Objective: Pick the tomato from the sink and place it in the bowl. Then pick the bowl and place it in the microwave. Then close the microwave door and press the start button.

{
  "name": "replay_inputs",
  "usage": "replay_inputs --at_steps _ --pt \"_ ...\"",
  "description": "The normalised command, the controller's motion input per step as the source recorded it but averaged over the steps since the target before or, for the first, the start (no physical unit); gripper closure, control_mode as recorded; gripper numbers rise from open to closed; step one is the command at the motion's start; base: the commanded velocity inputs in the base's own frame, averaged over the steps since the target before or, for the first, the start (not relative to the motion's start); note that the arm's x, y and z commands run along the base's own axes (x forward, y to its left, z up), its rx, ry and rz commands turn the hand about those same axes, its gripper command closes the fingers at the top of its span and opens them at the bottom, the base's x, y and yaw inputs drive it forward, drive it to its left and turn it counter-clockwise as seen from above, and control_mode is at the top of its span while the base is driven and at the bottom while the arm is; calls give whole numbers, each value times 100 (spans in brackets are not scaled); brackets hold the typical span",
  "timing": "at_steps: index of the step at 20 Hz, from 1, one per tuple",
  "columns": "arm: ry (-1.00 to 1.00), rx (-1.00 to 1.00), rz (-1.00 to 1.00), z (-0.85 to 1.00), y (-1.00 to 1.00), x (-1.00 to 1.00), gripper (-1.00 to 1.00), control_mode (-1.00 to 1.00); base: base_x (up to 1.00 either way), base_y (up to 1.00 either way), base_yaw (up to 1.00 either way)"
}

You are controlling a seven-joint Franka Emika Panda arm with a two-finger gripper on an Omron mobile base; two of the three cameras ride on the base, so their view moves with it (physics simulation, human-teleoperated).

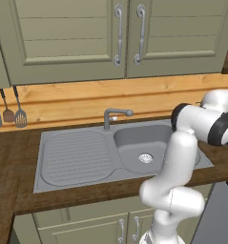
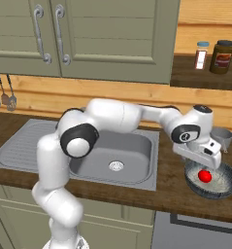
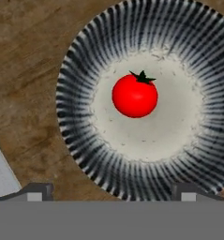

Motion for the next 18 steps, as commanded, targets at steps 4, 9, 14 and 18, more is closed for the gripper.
replay_inputs --at_steps 4,9,14,18 --pt "11 -5 17 0 30 0 -100 -100 0 0 0" --pt "16 0 12 -2 20 24 -100 -100 0 0 0" --pt "12 0 11 -5 2 54 -100 -100 0 0 0" --pt "3 4 9 -6 -22 28 -100 -100 0 0 0"
